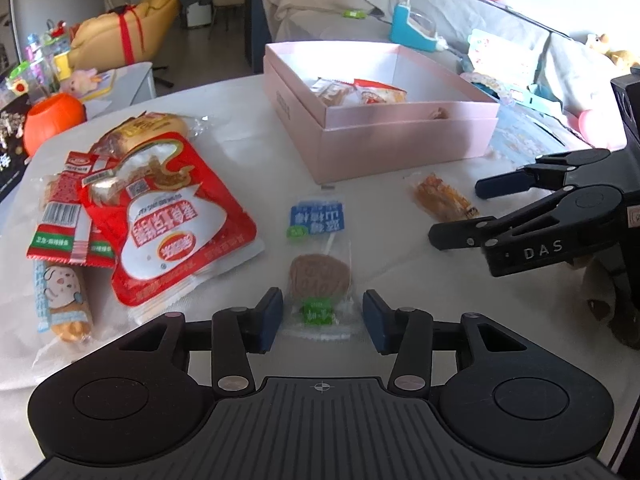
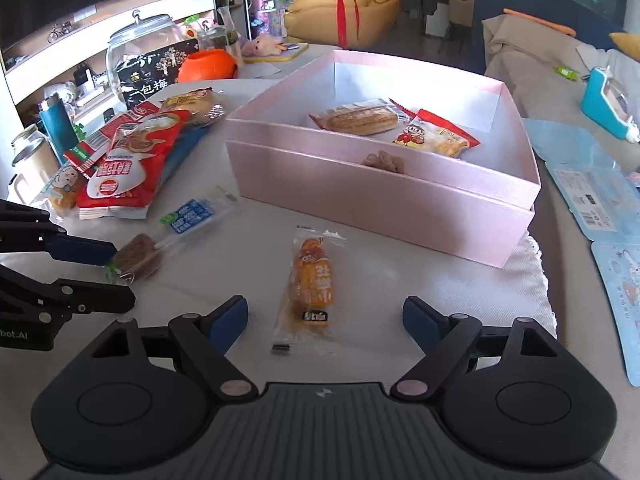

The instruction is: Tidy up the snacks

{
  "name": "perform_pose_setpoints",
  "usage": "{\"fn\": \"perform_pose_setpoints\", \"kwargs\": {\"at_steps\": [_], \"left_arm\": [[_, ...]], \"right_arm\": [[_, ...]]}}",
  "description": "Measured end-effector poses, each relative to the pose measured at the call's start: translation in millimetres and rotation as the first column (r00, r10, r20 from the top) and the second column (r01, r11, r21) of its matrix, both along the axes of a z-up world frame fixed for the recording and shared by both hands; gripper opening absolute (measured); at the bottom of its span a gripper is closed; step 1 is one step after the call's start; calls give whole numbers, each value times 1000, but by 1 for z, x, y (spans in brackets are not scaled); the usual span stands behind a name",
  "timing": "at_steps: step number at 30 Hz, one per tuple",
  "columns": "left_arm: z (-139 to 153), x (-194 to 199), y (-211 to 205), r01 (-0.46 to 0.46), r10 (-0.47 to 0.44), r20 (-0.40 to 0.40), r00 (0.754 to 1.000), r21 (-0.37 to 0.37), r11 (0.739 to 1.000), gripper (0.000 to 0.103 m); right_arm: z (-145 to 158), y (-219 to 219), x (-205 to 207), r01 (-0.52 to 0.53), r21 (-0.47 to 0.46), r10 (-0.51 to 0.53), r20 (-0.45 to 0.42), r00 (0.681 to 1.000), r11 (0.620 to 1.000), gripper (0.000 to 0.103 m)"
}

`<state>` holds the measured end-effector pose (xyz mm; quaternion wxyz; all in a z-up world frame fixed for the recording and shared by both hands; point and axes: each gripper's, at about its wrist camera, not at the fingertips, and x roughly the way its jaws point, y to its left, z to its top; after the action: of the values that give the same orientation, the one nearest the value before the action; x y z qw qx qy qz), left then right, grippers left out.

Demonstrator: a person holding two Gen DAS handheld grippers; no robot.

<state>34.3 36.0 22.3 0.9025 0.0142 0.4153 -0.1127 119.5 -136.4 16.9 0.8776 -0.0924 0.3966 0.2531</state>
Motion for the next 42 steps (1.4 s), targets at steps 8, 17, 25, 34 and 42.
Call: {"fn": "perform_pose_setpoints", "kwargs": {"at_steps": [8, 17, 25, 34, 42], "left_arm": [[-1, 15, -12, 7, -7, -2, 1000, 36, 999, 50], [3, 8, -10, 43, -43, -16, 999, -23, 999, 42], [51, 8, -7, 66, -47, 147, 988, -127, 990, 41], [80, 111, -11, 60, -1, 206, 979, -280, 958, 43], [67, 59, 58, -148, 217, 248, 944, -266, 952, 43]], "right_arm": [[10, 7, 1, 3, -2, -3, 30, 1000, 1000, 21], [38, -6, -11, 3, 32, -6, 88, 996, 999, 20], [59, -20, -11, 33, 82, -42, 119, 992, 996, 20], [102, -19, 41, 136, 149, -166, 210, 964, 979, 63], [73, -14, 25, 115, 78, -127, 179, 976, 990, 75]]}}
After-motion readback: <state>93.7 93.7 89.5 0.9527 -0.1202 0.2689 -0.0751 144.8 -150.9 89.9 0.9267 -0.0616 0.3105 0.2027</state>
